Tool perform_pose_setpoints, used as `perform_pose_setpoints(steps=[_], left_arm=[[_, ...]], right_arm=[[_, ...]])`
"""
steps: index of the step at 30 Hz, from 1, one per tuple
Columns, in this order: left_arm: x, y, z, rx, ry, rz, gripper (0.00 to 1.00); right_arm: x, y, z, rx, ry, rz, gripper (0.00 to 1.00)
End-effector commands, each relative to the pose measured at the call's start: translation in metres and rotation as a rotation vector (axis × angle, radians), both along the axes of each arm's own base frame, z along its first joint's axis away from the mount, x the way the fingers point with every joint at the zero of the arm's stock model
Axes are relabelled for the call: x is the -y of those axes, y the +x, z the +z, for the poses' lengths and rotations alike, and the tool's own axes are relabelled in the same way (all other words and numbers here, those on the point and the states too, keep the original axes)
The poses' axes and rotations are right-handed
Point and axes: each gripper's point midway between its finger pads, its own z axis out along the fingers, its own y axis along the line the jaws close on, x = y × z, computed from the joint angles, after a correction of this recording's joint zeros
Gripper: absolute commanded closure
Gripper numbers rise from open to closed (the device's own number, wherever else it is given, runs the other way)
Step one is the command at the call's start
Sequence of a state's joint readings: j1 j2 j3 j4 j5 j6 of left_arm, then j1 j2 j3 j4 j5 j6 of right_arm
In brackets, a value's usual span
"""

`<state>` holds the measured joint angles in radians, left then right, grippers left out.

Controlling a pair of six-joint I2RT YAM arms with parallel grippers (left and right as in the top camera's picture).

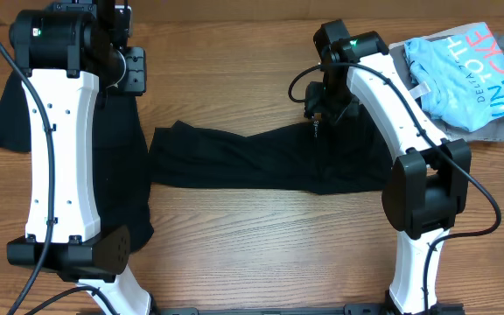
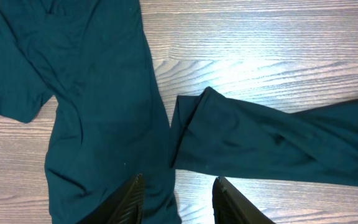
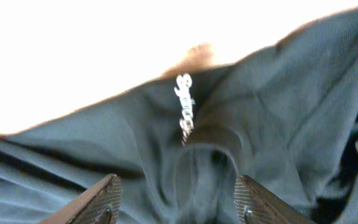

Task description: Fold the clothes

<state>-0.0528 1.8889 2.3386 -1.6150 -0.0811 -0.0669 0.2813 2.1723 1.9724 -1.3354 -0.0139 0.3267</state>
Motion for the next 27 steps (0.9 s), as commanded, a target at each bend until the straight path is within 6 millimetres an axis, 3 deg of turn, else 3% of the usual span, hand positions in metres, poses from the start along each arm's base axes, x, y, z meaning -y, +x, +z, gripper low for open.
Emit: perform_pose_setpoints(steps=[1,7,9,10,12,17,20,27], left_arm=[[-0.001,0.001,-0.004,-0.011,0.016,-0.018,0.61],[-0.001,0.001,-0.004,-0.011,0.016,-0.018,0.61],[-0.001,0.001,-0.004,-0.012,0.016,-0.018,0.62],[-0.001,0.000,-0.004,-0.013,0.016,-0.018,0.62],[-0.001,0.000,-0.004,-0.013,0.016,-0.018,0.62],[-0.001,0.000,-0.004,-0.013,0.016,-0.018,0.62],[-0.001,0.001,-0.004,-0.009,0.016,-0.018,0.62],[-0.001,0.001,-0.004,-0.009,0.016,-0.018,0.62]], right_arm=[[0.006,0.005,-0.005,0.026,-0.028,0.003,0.37],[0.024,0.008,-0.016,0.026,-0.065,-0.040,0.39],[0.029,0.009,-0.016,0.026,-0.065,-0.051,0.43],[0.035,0.011,-0.016,0.025,-0.065,-0.065,0.53],[0.039,0.010,-0.017,0.019,-0.061,-0.074,0.56],[0.034,0.003,-0.030,-0.013,-0.023,-0.051,0.60],[0.025,0.004,-0.031,-0.009,0.028,-0.022,0.62],[0.024,0.002,-0.031,-0.020,0.030,-0.023,0.72]])
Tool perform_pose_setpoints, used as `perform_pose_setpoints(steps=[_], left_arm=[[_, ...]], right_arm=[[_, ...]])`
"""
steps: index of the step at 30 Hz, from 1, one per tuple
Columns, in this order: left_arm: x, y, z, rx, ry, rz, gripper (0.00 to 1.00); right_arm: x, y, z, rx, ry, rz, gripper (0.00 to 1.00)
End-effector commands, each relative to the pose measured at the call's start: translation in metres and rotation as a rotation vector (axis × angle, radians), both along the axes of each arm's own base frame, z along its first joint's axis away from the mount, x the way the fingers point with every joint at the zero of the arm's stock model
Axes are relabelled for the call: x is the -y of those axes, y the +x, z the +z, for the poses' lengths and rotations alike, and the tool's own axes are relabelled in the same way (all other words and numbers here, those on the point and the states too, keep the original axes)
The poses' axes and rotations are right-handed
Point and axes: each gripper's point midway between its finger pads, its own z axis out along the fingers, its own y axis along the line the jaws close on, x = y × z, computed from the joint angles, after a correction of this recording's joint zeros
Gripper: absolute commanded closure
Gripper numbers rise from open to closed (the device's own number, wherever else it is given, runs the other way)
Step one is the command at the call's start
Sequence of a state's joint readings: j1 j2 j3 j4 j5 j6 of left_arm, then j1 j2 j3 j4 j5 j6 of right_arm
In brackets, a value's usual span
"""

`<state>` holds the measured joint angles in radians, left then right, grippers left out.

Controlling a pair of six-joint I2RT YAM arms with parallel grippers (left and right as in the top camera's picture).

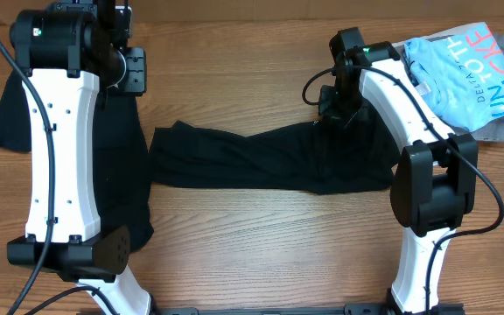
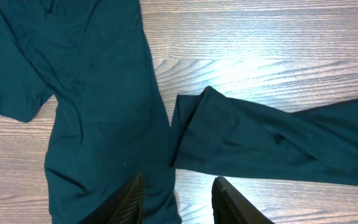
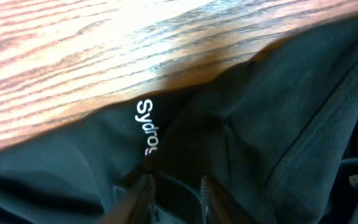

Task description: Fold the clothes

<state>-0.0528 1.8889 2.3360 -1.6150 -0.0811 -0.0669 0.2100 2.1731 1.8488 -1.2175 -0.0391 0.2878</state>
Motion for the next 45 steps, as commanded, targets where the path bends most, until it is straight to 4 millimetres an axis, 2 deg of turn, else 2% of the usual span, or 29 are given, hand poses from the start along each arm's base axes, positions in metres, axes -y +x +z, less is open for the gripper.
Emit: perform_pose_setpoints(steps=[1,2,7,10,14,19,21,26,28,35,37,38,39,45], left_arm=[[-0.001,0.002,-0.003,-0.006,0.016,-0.018,0.62],[-0.001,0.002,-0.003,-0.005,0.016,-0.018,0.62],[-0.001,0.002,-0.003,-0.004,0.016,-0.018,0.62],[-0.001,0.002,-0.003,-0.004,0.016,-0.018,0.62],[-0.001,0.002,-0.003,-0.004,0.016,-0.018,0.62],[-0.001,0.003,-0.003,-0.003,0.016,-0.018,0.62],[-0.001,0.004,-0.002,0.003,0.015,-0.018,0.62],[0.000,0.007,-0.001,0.015,0.012,-0.019,0.62],[0.000,0.007,-0.001,0.014,0.012,-0.019,0.62],[0.000,0.006,-0.003,0.007,0.012,-0.019,0.62],[0.000,0.006,-0.003,0.006,0.012,-0.019,0.61],[0.000,0.006,-0.003,0.005,0.012,-0.019,0.61],[0.000,0.005,-0.003,0.003,0.012,-0.019,0.61],[0.006,0.006,-0.008,-0.014,-0.020,-0.033,0.60]], right_arm=[[-0.003,-0.004,0.000,-0.014,0.013,0.008,0.73],[-0.004,-0.005,0.000,-0.019,0.016,0.008,0.74],[-0.005,-0.013,-0.008,-0.047,0.028,0.000,0.96],[0.002,-0.012,-0.004,-0.048,0.025,-0.033,0.96],[0.026,-0.009,0.023,-0.029,0.027,-0.092,0.96],[0.063,-0.020,0.050,-0.035,0.028,-0.177,0.96],[0.081,-0.028,0.052,-0.066,0.024,-0.217,0.96],[0.102,-0.040,0.049,-0.110,0.011,-0.241,0.96],[0.116,-0.045,0.047,-0.133,-0.035,-0.259,0.96],[0.126,-0.068,0.043,-0.223,-0.065,-0.253,0.96],[0.126,-0.073,0.042,-0.245,-0.064,-0.244,0.77],[0.126,-0.074,0.042,-0.248,-0.065,-0.244,0.60],[0.126,-0.074,0.042,-0.246,-0.064,-0.243,0.53],[0.125,-0.061,0.045,-0.187,-0.051,-0.236,0.45]])
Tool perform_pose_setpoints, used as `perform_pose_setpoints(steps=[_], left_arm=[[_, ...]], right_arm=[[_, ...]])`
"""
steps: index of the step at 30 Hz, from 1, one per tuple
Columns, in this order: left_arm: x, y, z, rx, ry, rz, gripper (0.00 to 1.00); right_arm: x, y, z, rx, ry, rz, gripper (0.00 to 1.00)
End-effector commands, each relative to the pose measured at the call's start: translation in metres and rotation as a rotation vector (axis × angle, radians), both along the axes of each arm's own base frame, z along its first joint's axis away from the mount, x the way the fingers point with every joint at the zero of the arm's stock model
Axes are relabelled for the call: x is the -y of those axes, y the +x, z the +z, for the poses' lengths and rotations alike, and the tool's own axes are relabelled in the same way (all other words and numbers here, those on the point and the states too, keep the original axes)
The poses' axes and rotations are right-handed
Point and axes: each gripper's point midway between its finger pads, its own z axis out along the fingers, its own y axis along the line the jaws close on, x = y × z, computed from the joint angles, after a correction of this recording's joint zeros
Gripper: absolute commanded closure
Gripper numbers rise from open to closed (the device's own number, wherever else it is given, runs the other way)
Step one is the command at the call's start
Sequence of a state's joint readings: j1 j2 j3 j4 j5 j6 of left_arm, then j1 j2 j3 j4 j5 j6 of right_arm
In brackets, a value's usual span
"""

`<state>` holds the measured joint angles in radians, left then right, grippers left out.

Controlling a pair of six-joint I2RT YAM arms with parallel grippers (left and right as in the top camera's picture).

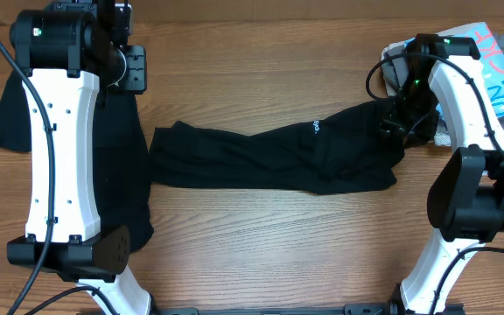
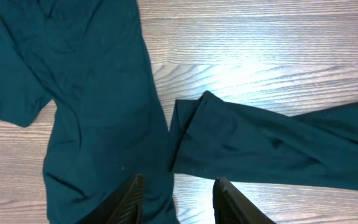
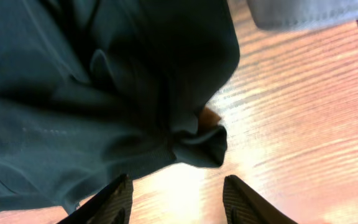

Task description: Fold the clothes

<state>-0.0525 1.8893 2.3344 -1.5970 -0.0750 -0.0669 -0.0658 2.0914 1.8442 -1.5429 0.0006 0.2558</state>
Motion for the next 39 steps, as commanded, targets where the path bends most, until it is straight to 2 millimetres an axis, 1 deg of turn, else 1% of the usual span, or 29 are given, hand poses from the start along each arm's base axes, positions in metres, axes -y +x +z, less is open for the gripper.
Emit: perform_pose_setpoints(steps=[1,3,6,7,8,9,12,13,14,15,16,18,19,22,23,25,26,27,30,32,37,39], left_arm=[[0.006,0.002,-0.011,-0.035,-0.019,-0.033,0.60],[0.013,0.000,-0.020,-0.078,-0.059,-0.051,0.58],[0.020,-0.005,-0.041,-0.176,-0.086,-0.079,0.57],[0.023,-0.006,-0.051,-0.217,-0.099,-0.093,0.55],[0.026,-0.005,-0.057,-0.236,-0.111,-0.108,0.54],[0.032,-0.005,-0.066,-0.265,-0.138,-0.140,0.53],[0.045,-0.006,-0.096,-0.356,-0.201,-0.203,0.52],[0.044,-0.006,-0.103,-0.376,-0.202,-0.201,0.52],[0.044,-0.009,-0.115,-0.414,-0.202,-0.205,0.52],[0.044,-0.010,-0.120,-0.428,-0.202,-0.208,0.51],[0.044,-0.014,-0.134,-0.466,-0.202,-0.213,0.51],[0.044,-0.019,-0.150,-0.501,-0.201,-0.225,0.50],[0.043,-0.024,-0.163,-0.529,-0.201,-0.234,0.49],[0.043,-0.030,-0.191,-0.568,-0.202,-0.231,0.48],[0.042,-0.032,-0.206,-0.577,-0.200,-0.229,0.48],[0.035,-0.034,-0.225,-0.583,-0.158,-0.222,0.48],[0.030,-0.034,-0.231,-0.584,-0.130,-0.213,0.48],[0.020,-0.034,-0.238,-0.583,-0.083,-0.189,0.47],[0.001,-0.023,-0.243,-0.543,0.011,-0.140,0.41],[-0.004,-0.015,-0.244,-0.511,0.035,-0.133,0.39],[-0.002,0.010,-0.247,-0.409,0.039,-0.163,0.32],[-0.001,0.019,-0.254,-0.368,0.046,-0.198,0.30]], right_arm=[[-0.001,0.008,0.012,0.065,0.020,0.023,0.43],[-0.013,0.013,0.013,0.095,0.098,0.077,0.37],[-0.019,0.021,0.013,0.129,0.137,0.088,0.29],[-0.024,0.024,0.014,0.148,0.163,0.110,0.27],[-0.026,0.026,0.014,0.159,0.179,0.121,0.25],[-0.030,0.029,0.015,0.174,0.201,0.132,0.23],[-0.032,0.035,0.015,0.201,0.213,0.152,0.18],[-0.032,0.036,0.015,0.204,0.213,0.154,0.17],[-0.032,0.037,0.015,0.208,0.212,0.155,0.14],[-0.031,0.037,0.015,0.211,0.211,0.156,0.14],[-0.031,0.039,0.015,0.219,0.211,0.160,0.12],[-0.031,0.041,0.015,0.227,0.211,0.161,0.11],[-0.032,0.043,0.016,0.235,0.216,0.161,0.11],[-0.033,0.046,0.016,0.246,0.221,0.162,0.10],[-0.033,0.046,0.016,0.248,0.221,0.162,0.10],[-0.033,0.046,0.016,0.250,0.220,0.162,0.10],[-0.033,0.046,0.016,0.250,0.220,0.162,0.10],[-0.033,0.046,0.016,0.248,0.221,0.162,0.10],[-0.033,0.045,0.016,0.245,0.222,0.161,0.10],[-0.033,0.046,0.016,0.247,0.221,0.162,0.10],[-0.033,0.049,0.016,0.261,0.218,0.163,0.10],[-0.033,0.048,0.016,0.254,0.219,0.163,0.10]])
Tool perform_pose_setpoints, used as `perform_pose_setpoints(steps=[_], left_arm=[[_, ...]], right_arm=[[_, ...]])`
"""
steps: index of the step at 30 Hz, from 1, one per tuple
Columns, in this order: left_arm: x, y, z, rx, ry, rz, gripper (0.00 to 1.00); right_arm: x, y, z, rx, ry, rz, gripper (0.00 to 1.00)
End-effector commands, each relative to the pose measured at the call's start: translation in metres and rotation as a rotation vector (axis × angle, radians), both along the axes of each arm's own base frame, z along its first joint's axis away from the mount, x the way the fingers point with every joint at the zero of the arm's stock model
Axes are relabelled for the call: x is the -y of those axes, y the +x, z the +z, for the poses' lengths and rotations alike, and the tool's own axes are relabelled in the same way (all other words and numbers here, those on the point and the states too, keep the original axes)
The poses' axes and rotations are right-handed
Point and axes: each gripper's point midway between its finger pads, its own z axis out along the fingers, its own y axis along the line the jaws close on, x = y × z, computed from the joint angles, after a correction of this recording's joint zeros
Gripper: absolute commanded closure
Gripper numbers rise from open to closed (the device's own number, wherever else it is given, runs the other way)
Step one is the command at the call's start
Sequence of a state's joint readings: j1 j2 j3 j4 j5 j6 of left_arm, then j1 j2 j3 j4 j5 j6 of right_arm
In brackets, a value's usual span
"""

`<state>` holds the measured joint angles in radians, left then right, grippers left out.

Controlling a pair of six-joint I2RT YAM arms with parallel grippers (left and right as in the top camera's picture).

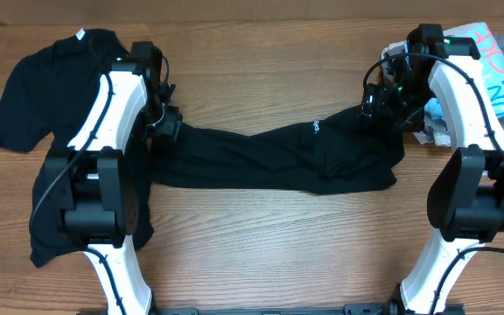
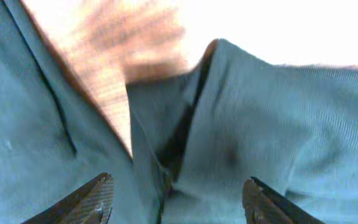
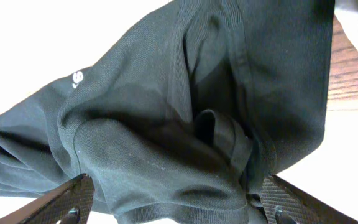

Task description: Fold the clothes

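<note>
A long black garment [image 1: 269, 157] lies crosswise on the table, with small white lettering [image 1: 315, 125] on its upper edge. My left gripper [image 1: 163, 129] is low over its left end, jaws wide open. The left wrist view shows that gripper [image 2: 179, 202] with the folded cloth end [image 2: 260, 124] between the spread fingers. My right gripper [image 1: 376, 103] hovers at the garment's upper right end. In the right wrist view the right gripper [image 3: 179, 202] is also wide open over bunched cloth and the lettering [image 3: 78, 77].
A black T-shirt [image 1: 51, 79] lies spread at the far left, its edge touching the long garment's left end. A pile of light blue and grey clothes [image 1: 479, 52] sits at the back right corner, close to the right arm.
My left arm, which was held high over the table, is now down at the garment's left end with jaws spread wider. My right gripper has moved from the lower right corner to the upper right edge and is open wider.
My right gripper was first open over the lettering on the garment's upper edge, then had its fingers close together on the cloth there. Later the right end lay drawn out further right, with the gripper open beside it. Now both grippers are open at opposite ends.
</note>
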<state>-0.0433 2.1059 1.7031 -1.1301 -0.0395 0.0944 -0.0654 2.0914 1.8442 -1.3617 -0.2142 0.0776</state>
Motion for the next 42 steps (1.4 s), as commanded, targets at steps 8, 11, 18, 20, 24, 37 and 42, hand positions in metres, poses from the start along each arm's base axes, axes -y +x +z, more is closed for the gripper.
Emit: perform_pose_setpoints(steps=[8,11,18,20,24,37,42], left_arm=[[0.008,0.002,-0.045,0.058,-0.062,-0.051,0.30],[0.006,-0.002,-0.052,0.051,-0.061,-0.039,0.30],[-0.030,-0.018,-0.055,-0.009,-0.059,0.147,0.34],[-0.042,-0.021,-0.055,-0.016,-0.060,0.177,0.34],[-0.045,-0.024,-0.065,-0.008,-0.080,0.182,0.37],[0.006,-0.028,-0.078,-0.004,-0.220,0.141,0.62],[0.021,-0.026,-0.078,0.001,-0.216,0.101,0.67]], right_arm=[[0.001,-0.013,0.014,-0.023,0.002,-0.002,0.10],[0.003,-0.016,0.013,-0.034,-0.010,-0.002,0.09],[0.005,-0.018,0.013,-0.042,-0.019,-0.002,0.08],[0.005,-0.017,0.013,-0.040,-0.019,-0.002,0.07],[0.005,-0.017,0.013,-0.038,-0.020,-0.002,0.07],[0.005,-0.014,0.013,-0.028,-0.020,-0.003,0.06],[0.005,-0.015,0.013,-0.033,-0.020,-0.002,0.06]])
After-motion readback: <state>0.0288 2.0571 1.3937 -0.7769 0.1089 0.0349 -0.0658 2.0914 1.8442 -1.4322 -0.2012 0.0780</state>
